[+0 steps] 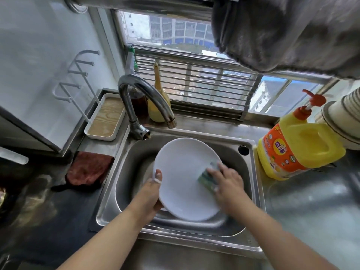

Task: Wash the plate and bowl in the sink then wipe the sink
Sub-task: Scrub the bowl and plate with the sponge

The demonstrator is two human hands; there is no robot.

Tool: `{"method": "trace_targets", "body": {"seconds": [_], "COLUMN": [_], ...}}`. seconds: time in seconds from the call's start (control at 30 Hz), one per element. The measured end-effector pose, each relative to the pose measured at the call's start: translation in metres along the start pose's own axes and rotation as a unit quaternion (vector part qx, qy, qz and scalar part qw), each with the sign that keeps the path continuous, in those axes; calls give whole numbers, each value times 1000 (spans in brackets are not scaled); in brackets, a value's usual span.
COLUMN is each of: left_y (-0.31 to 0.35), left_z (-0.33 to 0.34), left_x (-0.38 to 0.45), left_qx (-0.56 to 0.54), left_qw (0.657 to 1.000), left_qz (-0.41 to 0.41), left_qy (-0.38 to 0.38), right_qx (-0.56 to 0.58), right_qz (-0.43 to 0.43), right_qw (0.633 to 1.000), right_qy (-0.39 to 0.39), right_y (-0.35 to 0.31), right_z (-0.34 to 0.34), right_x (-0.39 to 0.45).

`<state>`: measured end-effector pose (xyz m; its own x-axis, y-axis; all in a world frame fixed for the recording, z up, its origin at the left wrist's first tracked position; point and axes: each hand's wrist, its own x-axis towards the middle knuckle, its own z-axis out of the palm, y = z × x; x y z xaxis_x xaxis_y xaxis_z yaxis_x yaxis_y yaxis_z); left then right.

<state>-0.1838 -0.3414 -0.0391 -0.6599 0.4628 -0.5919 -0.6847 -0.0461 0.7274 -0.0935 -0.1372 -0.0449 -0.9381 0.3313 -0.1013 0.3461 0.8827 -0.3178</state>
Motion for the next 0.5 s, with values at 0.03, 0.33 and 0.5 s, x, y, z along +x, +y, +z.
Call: {"method": "trace_targets", "body": {"seconds": [0.03,0.33,0.5], "left_y": [-2,22,12], "left_z": [4,2,5], "left_x": [-1,6,-1], "left_qx": [4,-29,10], "left_qw": [1000,999,1000], "left_qz": [-15,28,18], "left_qy": [-8,-31,-19], "right_qx": [10,147,60], "right_qz": [37,-159,-44], "right_qw": [999,974,997], "right_qy": [-5,-73,23], "right_y": [-2,-66,6], "right_z": [-3,11,2], "right_x": [17,-13,-3]}}
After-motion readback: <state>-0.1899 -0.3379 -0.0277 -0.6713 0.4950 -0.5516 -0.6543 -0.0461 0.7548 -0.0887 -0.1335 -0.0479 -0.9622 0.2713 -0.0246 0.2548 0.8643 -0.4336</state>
